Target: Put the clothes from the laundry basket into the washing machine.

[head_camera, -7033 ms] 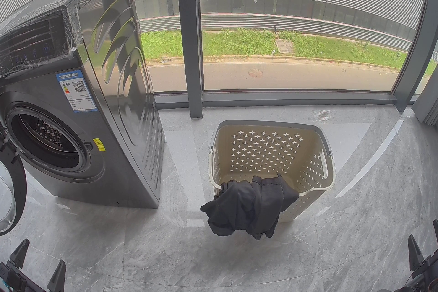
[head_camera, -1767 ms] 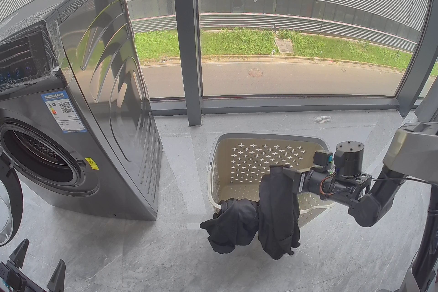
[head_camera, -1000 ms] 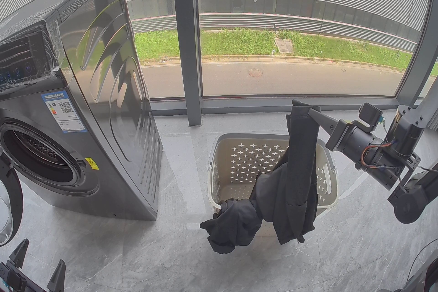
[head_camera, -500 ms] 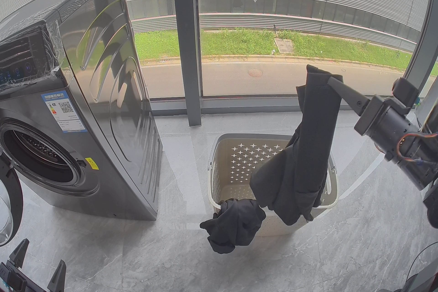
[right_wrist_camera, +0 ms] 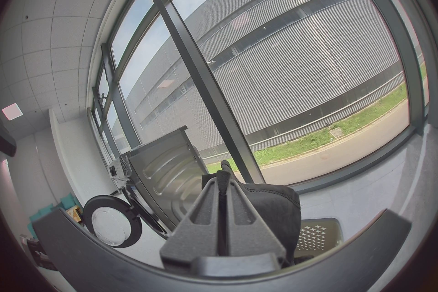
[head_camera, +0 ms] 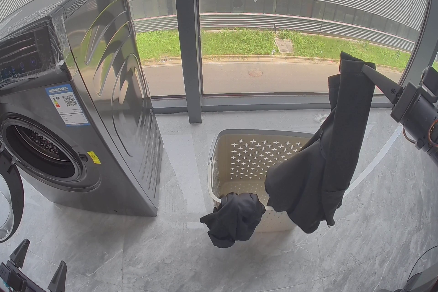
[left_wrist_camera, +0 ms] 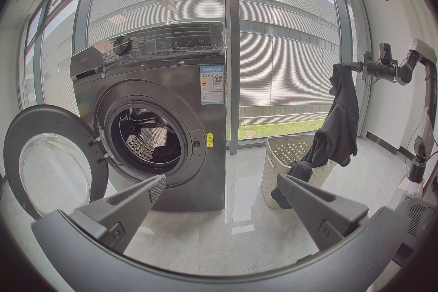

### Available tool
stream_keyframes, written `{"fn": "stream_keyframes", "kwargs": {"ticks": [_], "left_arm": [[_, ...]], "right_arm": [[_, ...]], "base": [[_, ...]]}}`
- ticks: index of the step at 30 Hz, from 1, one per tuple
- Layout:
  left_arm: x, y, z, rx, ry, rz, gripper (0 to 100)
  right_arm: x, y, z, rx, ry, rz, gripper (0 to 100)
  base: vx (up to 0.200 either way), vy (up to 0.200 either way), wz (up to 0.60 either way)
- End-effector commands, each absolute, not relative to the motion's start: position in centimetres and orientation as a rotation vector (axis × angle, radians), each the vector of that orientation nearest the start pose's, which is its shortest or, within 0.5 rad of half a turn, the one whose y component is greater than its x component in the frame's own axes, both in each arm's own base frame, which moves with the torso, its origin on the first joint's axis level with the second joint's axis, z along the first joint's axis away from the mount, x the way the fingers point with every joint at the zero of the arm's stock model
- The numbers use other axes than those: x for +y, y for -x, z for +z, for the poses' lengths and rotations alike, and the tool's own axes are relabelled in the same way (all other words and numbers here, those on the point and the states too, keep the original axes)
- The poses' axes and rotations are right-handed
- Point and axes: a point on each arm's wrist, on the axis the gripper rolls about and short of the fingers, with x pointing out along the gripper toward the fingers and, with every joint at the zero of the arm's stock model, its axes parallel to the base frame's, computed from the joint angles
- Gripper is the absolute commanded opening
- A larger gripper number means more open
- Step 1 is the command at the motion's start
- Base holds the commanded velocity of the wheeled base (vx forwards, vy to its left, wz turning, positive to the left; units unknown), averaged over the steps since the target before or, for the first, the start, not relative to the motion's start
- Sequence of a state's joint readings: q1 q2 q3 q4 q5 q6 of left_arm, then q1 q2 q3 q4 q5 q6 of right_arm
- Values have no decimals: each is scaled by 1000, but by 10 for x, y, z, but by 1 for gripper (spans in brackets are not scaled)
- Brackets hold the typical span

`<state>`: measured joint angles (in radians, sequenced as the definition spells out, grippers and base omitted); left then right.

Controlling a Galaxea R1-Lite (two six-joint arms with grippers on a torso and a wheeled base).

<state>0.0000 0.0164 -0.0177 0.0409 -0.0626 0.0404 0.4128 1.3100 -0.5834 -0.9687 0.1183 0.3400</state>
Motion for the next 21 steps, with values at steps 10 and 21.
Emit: {"fn": "stream_keyframes", "kwargs": {"ticks": [10,21], "left_arm": [[-1,23,72,42,-29,-62,100],[-1,23,72,42,-22,-62,100]], "right_arm": [[74,-186,234,-19,-220,354,0],[75,-186,227,11,-198,331,0]], "base": [[-40,0,0],[0,182,0]]}}
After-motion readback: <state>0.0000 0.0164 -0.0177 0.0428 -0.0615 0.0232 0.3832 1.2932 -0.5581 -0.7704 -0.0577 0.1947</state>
